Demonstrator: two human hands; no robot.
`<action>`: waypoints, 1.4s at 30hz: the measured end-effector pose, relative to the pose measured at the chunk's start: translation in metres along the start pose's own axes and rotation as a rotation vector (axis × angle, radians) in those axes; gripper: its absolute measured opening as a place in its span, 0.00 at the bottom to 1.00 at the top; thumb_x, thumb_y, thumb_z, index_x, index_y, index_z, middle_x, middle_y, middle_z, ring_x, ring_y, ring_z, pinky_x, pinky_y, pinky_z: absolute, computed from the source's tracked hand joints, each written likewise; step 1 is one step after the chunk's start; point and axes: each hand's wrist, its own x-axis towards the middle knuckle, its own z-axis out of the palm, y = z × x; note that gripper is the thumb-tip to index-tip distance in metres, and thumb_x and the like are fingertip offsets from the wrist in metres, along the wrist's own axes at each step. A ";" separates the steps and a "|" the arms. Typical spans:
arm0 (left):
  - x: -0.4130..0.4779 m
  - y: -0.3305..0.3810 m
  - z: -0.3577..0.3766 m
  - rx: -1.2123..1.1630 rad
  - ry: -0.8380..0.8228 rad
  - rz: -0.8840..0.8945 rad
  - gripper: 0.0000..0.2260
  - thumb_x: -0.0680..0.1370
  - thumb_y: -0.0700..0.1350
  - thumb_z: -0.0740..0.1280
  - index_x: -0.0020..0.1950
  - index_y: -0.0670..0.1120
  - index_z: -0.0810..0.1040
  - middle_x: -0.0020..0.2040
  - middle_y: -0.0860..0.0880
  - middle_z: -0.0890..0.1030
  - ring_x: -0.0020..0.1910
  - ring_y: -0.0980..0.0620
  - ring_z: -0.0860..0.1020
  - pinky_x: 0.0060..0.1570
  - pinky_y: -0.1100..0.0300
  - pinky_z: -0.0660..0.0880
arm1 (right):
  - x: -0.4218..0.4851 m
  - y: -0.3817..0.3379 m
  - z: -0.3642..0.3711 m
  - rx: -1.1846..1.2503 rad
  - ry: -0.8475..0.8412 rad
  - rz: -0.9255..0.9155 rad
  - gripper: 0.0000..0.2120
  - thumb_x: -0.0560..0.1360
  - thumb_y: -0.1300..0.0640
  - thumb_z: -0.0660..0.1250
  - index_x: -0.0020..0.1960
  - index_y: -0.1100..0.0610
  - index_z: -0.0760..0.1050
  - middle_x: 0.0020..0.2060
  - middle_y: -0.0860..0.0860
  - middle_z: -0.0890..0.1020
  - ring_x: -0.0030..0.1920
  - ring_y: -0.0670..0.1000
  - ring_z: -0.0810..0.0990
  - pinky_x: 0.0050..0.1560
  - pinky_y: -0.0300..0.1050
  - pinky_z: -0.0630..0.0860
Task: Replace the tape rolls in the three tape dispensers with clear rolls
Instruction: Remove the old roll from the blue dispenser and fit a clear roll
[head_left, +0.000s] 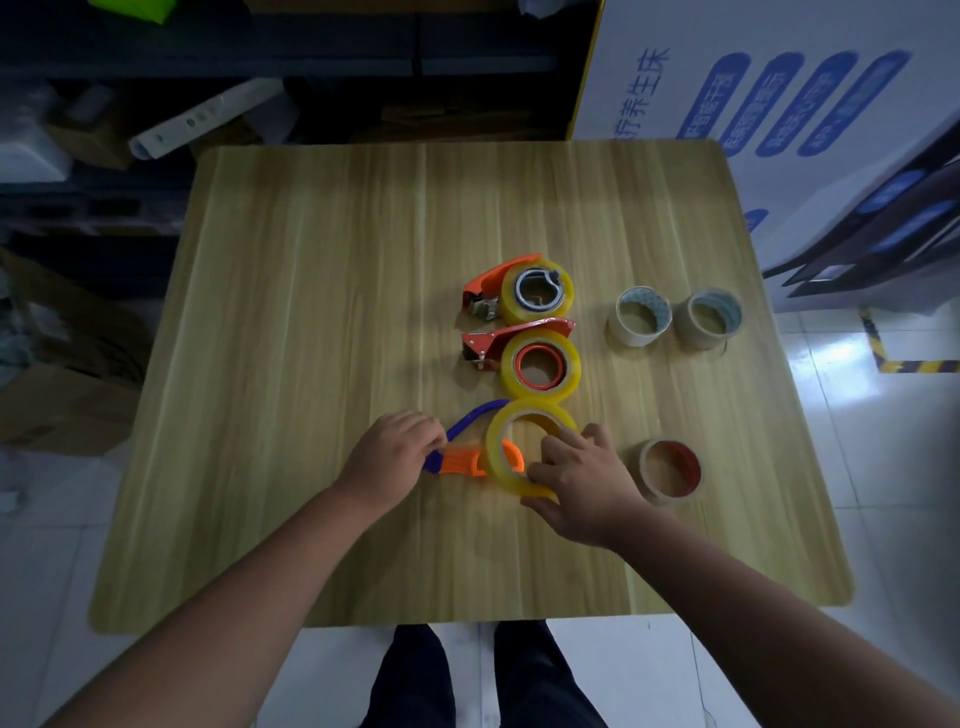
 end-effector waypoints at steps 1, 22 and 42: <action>-0.003 -0.002 -0.001 0.007 -0.001 -0.005 0.06 0.72 0.34 0.68 0.38 0.44 0.75 0.34 0.49 0.78 0.34 0.49 0.76 0.39 0.60 0.69 | -0.002 0.000 0.002 -0.007 -0.008 -0.015 0.12 0.70 0.40 0.71 0.46 0.47 0.81 0.40 0.47 0.73 0.45 0.53 0.74 0.50 0.56 0.70; -0.076 -0.004 0.031 0.007 0.020 -0.265 0.08 0.78 0.47 0.60 0.40 0.49 0.75 0.36 0.56 0.78 0.36 0.55 0.76 0.39 0.54 0.75 | 0.019 -0.016 0.019 -0.120 -0.159 -0.024 0.18 0.64 0.46 0.80 0.52 0.44 0.83 0.45 0.46 0.80 0.52 0.52 0.78 0.54 0.57 0.73; -0.071 -0.018 0.057 -0.115 -0.041 -0.463 0.04 0.76 0.43 0.69 0.41 0.48 0.77 0.42 0.57 0.76 0.38 0.59 0.74 0.38 0.65 0.71 | 0.029 -0.016 0.034 -0.108 -0.273 -0.008 0.22 0.76 0.50 0.69 0.69 0.44 0.71 0.64 0.50 0.74 0.70 0.54 0.67 0.73 0.64 0.55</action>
